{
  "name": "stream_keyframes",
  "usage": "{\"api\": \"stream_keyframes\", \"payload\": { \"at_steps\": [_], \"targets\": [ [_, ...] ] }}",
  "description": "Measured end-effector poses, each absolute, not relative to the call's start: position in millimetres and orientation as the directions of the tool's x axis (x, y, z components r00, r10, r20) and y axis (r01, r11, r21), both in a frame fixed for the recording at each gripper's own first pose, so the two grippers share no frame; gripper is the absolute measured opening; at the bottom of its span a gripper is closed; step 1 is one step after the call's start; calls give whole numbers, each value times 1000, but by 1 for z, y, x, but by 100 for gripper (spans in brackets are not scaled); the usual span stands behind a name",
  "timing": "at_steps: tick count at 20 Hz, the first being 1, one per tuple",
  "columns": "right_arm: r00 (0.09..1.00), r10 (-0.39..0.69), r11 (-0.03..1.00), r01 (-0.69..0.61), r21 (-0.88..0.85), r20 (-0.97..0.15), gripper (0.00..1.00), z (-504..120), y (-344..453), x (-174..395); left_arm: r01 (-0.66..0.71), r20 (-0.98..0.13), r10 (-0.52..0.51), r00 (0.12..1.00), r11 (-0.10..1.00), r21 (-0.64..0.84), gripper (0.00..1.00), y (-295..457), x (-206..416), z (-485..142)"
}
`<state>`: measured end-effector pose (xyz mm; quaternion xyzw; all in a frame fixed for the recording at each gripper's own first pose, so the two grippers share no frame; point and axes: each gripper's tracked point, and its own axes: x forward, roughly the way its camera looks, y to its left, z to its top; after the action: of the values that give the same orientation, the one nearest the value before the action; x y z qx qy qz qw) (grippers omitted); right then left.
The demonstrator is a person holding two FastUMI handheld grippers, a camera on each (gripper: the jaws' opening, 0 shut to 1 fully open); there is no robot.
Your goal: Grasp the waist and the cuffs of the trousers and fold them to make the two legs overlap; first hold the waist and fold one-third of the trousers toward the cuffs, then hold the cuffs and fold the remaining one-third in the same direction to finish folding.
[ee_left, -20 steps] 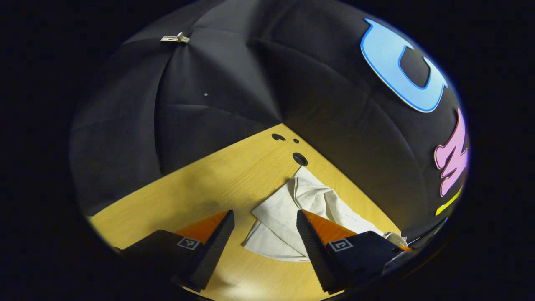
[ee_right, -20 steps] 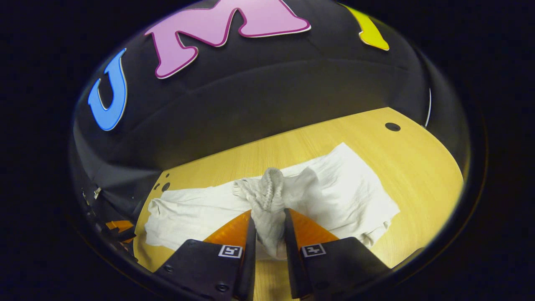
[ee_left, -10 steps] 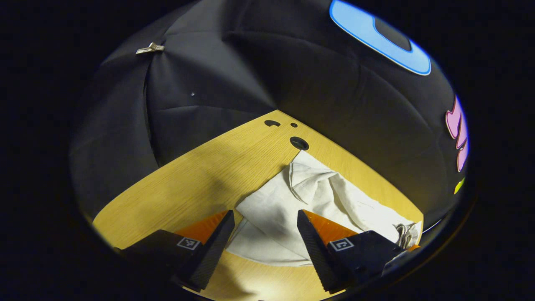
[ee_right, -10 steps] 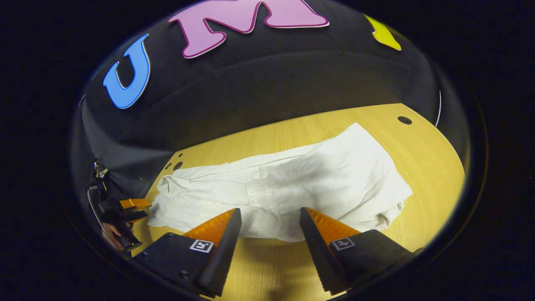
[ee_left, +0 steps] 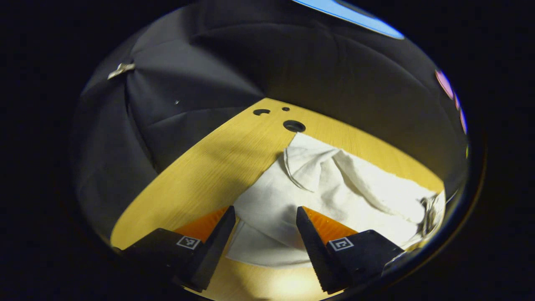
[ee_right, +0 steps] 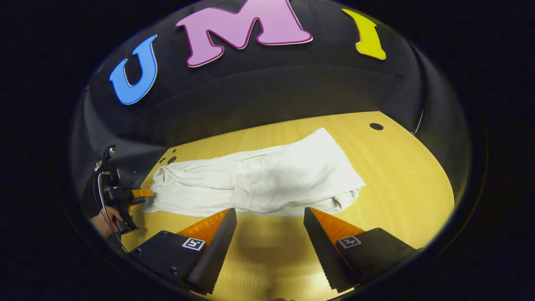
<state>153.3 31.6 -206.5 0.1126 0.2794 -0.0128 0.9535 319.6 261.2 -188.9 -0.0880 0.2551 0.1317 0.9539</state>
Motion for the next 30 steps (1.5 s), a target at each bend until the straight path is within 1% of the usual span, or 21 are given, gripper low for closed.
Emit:
{"api": "stream_keyframes", "payload": {
  "at_steps": [1, 2, 3, 6, 8, 9, 10, 13, 14, 15, 17, 18, 19, 20, 23, 25, 26, 28, 30],
  "targets": [
    [838, 33, 976, 90, 198, -545, 99, -209, 28, 142, -274, -509, 208, 835, 960, -56, 96, 259, 322, -188],
    [830, 25, 978, 96, 187, -557, 99, -210, 25, 129, -256, -506, 187, 842, 964, -69, 96, 254, 328, -188],
    [823, 25, 978, 97, 183, -568, 99, -211, 24, 116, -266, -500, 196, 843, 961, -71, 89, 250, 325, -186],
    [807, 4, 975, 127, 180, -590, 99, -209, 17, 82, -259, -507, 187, 842, 963, -75, 86, 248, 325, -189],
    [809, -17, 968, 161, 194, -587, 99, -203, 13, 65, -228, -510, 165, 844, 972, -62, 75, 245, 328, -188],
    [810, -30, 963, 179, 199, -585, 99, -200, 11, 58, -214, -508, 154, 848, 975, -61, 63, 240, 329, -188],
    [810, -44, 959, 199, 204, -584, 99, -198, 8, 51, -200, -499, 145, 855, 978, -58, 58, 235, 330, -189],
    [799, -56, 939, 246, 241, -599, 99, -195, 1, 33, -168, -495, 128, 859, 985, -38, 18, 223, 333, -192],
    [796, -70, 935, 262, 238, -601, 99, -194, -4, 28, -156, -496, 123, 860, 987, -27, 19, 221, 331, -193],
    [795, -93, 935, 277, 222, -599, 99, -191, -11, 22, -143, -494, 115, 862, 989, -20, 12, 219, 327, -191],
    [799, -135, 938, 293, 184, -586, 99, -181, -23, 13, -129, -492, 96, 866, 991, -35, 6, 217, 326, -190],
    [802, -148, 939, 297, 171, -579, 99, -177, -28, 9, -126, -490, 81, 868, 990, -58, 6, 216, 324, -188],
    [805, -160, 938, 303, 165, -571, 99, -172, -33, 6, -136, -483, 77, 872, 987, -89, 3, 216, 320, -187],
    [807, -175, 935, 315, 161, -564, 99, -167, -39, 2, -151, -468, 76, 881, 980, -126, 6, 216, 319, -181],
    [807, -219, 918, 360, 164, -549, 99, -163, -56, -2, -170, -405, 63, 912, 957, -233, 5, 214, 313, -160],
    [797, -257, 901, 402, 163, -546, 99, -166, -72, -7, -202, -392, 81, 916, 939, -278, 6, 217, 307, -145],
    [796, -263, 892, 416, 178, -545, 99, -165, -75, -8, -205, -378, 72, 923, 924, -324, 6, 214, 306, -133],
    [803, -278, 876, 437, 204, -528, 99, -159, -82, -8, -194, -328, 60, 943, 898, -394, 5, 206, 306, -106],
    [813, -298, 870, 447, 208, -501, 99, -151, -88, -10, -159, -285, 41, 958, 899, -407, 5, 196, 299, -81]
  ]
}}
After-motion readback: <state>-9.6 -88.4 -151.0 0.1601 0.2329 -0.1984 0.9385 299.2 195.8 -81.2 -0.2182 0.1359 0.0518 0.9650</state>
